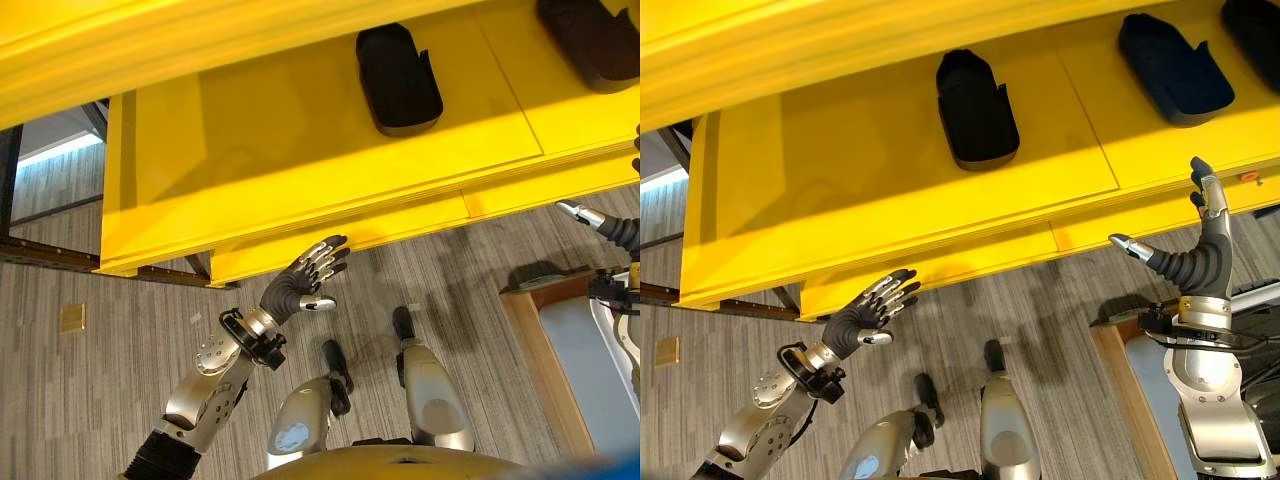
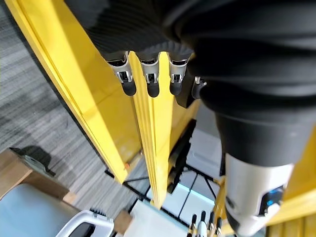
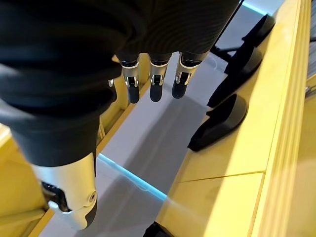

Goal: Move parts from the plastic box to the shelf.

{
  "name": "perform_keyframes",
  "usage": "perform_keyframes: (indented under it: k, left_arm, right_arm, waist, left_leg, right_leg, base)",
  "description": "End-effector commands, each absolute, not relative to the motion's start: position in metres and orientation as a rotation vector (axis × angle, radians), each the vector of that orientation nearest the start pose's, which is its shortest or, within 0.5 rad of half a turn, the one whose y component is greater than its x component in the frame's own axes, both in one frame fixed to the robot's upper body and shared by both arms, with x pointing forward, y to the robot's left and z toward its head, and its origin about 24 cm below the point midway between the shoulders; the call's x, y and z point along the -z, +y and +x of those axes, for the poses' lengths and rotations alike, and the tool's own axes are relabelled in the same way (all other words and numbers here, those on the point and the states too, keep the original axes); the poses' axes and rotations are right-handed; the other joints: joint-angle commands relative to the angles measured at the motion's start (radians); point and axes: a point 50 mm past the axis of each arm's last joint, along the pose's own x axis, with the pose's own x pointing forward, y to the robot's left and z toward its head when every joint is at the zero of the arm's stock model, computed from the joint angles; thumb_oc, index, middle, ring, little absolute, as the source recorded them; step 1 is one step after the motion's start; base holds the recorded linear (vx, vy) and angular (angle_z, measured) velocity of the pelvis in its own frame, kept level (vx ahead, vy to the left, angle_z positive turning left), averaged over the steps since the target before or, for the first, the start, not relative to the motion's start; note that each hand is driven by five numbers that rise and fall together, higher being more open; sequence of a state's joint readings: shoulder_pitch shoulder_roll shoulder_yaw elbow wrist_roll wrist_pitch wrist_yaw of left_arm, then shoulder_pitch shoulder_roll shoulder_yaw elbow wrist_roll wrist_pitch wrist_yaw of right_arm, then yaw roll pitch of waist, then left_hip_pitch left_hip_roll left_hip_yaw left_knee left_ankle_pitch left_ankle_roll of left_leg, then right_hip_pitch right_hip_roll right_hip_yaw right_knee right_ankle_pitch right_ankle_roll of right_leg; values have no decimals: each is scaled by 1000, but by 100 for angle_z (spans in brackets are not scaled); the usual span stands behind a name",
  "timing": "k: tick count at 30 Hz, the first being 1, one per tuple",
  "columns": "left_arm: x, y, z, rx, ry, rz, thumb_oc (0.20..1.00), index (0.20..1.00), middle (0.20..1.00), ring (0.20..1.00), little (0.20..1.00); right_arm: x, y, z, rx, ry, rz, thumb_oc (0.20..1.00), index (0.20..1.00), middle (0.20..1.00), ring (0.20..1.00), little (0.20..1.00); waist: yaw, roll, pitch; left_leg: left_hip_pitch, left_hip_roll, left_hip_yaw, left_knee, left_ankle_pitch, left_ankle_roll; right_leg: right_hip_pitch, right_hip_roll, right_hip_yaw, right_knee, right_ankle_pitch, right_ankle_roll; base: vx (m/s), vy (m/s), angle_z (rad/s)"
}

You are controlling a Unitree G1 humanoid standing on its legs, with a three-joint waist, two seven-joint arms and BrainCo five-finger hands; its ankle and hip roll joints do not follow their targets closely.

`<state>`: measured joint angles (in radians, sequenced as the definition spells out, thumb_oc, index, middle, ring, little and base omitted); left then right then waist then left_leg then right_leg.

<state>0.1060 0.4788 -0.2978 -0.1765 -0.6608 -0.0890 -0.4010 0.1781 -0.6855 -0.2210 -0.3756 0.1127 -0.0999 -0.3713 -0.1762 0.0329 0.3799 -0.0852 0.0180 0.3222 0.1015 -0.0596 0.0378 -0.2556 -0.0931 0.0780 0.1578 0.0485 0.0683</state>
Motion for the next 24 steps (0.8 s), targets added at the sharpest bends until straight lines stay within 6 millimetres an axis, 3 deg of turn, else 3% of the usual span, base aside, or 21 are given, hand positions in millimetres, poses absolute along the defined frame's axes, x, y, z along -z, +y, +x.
perform_keyframes:
  k: [1, 4, 5, 7, 11, 13, 15, 17, 18, 20, 24]
  left_arm:
    - [-66, 140, 209, 784, -45, -220, 1000, 1000, 1000, 1000, 1000]
    - [-60, 132, 209, 753, -22, -222, 1000, 1000, 1000, 1000, 1000]
    - [-58, 134, 210, 712, -21, -253, 1000, 1000, 1000, 1000, 1000]
    - [-55, 135, 211, 660, -31, -241, 1000, 1000, 1000, 1000, 1000]
    - [-46, 147, 207, 588, -7, -228, 1000, 1000, 1000, 1000, 1000]
    - [-43, 159, 207, 564, 5, -239, 1000, 1000, 1000, 1000, 1000]
    - [-41, 167, 210, 579, 37, -231, 1000, 1000, 1000, 1000, 1000]
    - [-41, 171, 212, 586, 47, -231, 1000, 1000, 1000, 1000, 1000]
    - [-44, 171, 213, 603, 48, -250, 1000, 1000, 1000, 1000, 1000]
    - [-46, 166, 212, 637, 37, -319, 1000, 1000, 1000, 1000, 1000]
    - [-52, 160, 213, 665, 0, -362, 1000, 1000, 1000, 1000, 1000]
  right_arm:
    - [-171, -271, 213, 356, -485, -449, 1000, 1000, 1000, 1000, 1000]
    - [-153, -274, 217, 348, -389, -349, 1000, 1000, 1000, 1000, 1000]
    - [-145, -271, 222, 314, -348, -306, 1000, 1000, 1000, 1000, 1000]
    - [-132, -265, 228, 291, -298, -253, 1000, 1000, 1000, 1000, 1000]
    - [-109, -270, 222, 311, -168, -201, 1000, 1000, 1000, 1000, 1000]
    - [-96, -271, 228, 262, -66, -196, 1000, 1000, 1000, 1000, 1000]
    - [-99, -275, 234, 301, -77, -189, 1000, 1000, 1000, 1000, 1000]
    - [-102, -279, 237, 331, -82, -181, 1000, 1000, 1000, 1000, 1000]
    - [-108, -285, 238, 371, -88, -203, 1000, 1000, 1000, 1000, 1000]
    - [-117, -295, 234, 477, -124, -262, 1000, 1000, 1000, 1000, 1000]
    - [-124, -312, 227, 581, -139, -297, 1000, 1000, 1000, 1000, 1000]
  waist:
    - [-26, -57, -16]
    - [-48, -77, -20]
    - [-32, -75, -26]
    - [-13, -84, -29]
    - [23, -83, -54]
    - [77, -88, -59]
    - [97, -123, -51]
    - [99, -132, -46]
    - [102, -135, -38]
    - [90, -133, -23]
    - [62, -129, -13]
  left_leg:
    - [-4, 66, -22, 78, -69, -26]
    - [23, 48, 50, 65, -93, -8]
    - [43, 56, 82, 59, -122, -5]
    - [53, 71, 132, 58, -125, 2]
    - [17, 122, 173, 100, -118, 36]
    - [-65, 179, 179, 181, -129, 39]
    - [-162, 233, 173, 263, -121, 16]
    - [-197, 263, 172, 285, -102, -3]
    - [-230, 291, 174, 291, -67, -28]
    - [-238, 315, 190, 227, 14, -73]
    - [-216, 325, 210, 152, 71, -102]
  right_leg:
    - [75, -37, -19, -51, -29, 60]
    - [61, -81, -41, -134, 70, 117]
    - [62, -95, -123, -125, 65, 138]
    - [39, -120, -193, -70, 71, 140]
    - [72, -167, -268, 186, -33, 76]
    - [160, -213, -301, 287, -93, 29]
    - [223, -171, -304, 208, -151, 34]
    - [250, -137, -310, 164, -204, 38]
    - [268, -108, -322, 128, -232, 39]
    - [258, -59, -329, 105, -253, 23]
    - [230, -23, -321, 104, -258, -5]
  base:
    - [-56, 204, -14]
    - [-27, 228, -24]
    - [4, 156, -52]
    - [-91, 43, -98]
    - [-157, -111, -114]
    - [-264, -455, -53]
    - [-254, -659, -52]
    - [-171, -396, -47]
    - [-308, -434, -67]
    - [-326, -383, -48]
    - [-183, -183, -47]
